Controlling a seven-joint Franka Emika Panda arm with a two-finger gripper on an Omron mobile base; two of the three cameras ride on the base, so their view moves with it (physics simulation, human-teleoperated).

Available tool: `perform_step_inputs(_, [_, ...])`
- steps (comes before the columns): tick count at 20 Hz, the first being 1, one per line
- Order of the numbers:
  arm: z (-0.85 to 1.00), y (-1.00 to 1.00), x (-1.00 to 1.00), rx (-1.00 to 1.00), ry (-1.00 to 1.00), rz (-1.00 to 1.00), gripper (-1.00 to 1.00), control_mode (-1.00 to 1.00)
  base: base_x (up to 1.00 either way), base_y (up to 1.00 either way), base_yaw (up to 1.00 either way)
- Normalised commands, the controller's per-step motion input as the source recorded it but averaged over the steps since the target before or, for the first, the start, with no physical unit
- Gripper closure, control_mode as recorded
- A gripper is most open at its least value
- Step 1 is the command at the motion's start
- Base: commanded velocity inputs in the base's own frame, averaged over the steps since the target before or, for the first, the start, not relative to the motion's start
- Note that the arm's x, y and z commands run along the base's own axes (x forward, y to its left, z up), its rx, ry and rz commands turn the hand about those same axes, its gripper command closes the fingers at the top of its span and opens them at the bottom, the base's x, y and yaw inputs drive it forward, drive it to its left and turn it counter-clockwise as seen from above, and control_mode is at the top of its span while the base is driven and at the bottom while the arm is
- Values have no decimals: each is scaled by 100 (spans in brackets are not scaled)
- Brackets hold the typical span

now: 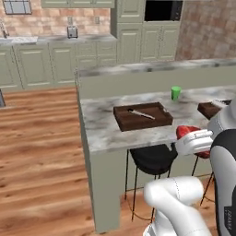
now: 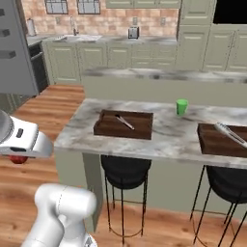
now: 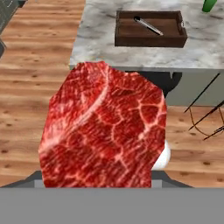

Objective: Gather the tomato and lemon from the fridge and place them on a tray on the dining counter. Then gather the steaks from the fridge and place them on the other tray.

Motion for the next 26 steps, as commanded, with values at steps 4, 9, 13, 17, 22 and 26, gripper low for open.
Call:
perform_step_inputs(4, [0,0,0,0,0,0,100,100,0,-100,-8])
perform_step_inputs(9, [0,0,0,0,0,0,100,100,3,-100,-8])
perform_step_inputs(13, [0,0,0,0,0,0,100,100,23,-100,-7])
perform_step_inputs(17, [0,0,0,0,0,0,100,100,44,-97,-5])
perform_step_inputs(22, [0,0,0,0,0,0,100,100,66,-83,-1])
perform_step_inputs(26, [0,0,0,0,0,0,100,100,93,-46,0])
